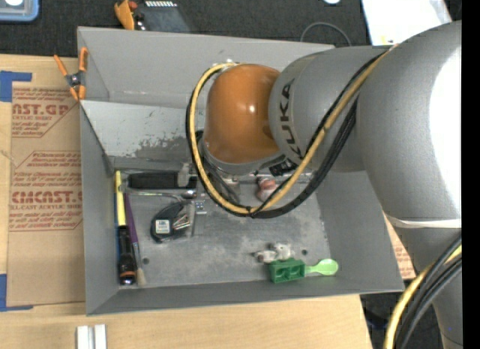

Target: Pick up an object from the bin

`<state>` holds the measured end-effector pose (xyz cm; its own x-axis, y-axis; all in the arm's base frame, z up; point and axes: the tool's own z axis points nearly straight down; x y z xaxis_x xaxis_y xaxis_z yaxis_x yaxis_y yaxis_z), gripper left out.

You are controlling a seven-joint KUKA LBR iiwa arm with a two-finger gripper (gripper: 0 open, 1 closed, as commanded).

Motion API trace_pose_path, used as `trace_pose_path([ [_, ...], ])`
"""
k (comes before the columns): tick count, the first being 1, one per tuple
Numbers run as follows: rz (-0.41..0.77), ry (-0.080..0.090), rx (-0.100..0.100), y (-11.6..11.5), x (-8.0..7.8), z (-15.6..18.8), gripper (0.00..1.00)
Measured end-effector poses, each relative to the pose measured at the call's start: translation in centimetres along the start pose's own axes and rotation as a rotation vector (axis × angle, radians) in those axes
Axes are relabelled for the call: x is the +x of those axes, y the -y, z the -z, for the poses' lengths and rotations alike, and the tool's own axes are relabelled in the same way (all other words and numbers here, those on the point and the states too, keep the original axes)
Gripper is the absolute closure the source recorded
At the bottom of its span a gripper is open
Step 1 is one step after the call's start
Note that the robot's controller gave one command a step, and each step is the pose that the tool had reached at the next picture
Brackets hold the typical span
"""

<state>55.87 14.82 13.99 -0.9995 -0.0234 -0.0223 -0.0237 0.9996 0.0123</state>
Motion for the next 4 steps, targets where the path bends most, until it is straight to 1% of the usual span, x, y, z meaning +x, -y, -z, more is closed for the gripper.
trace_pose_path([
  [1,0.127,-0.012,0.003,3.1,-0.2,-5.5,0.00],
  [2,0.103,-0.017,0.002,2.9,-1.9,-0.2,0.00],
  [3,0.099,-0.008,0.003,3.3,-2.1,-1.7,0.00],
  [4,0.134,-0.013,0.003,-2.3,-2.2,-4.3,0.00],
])
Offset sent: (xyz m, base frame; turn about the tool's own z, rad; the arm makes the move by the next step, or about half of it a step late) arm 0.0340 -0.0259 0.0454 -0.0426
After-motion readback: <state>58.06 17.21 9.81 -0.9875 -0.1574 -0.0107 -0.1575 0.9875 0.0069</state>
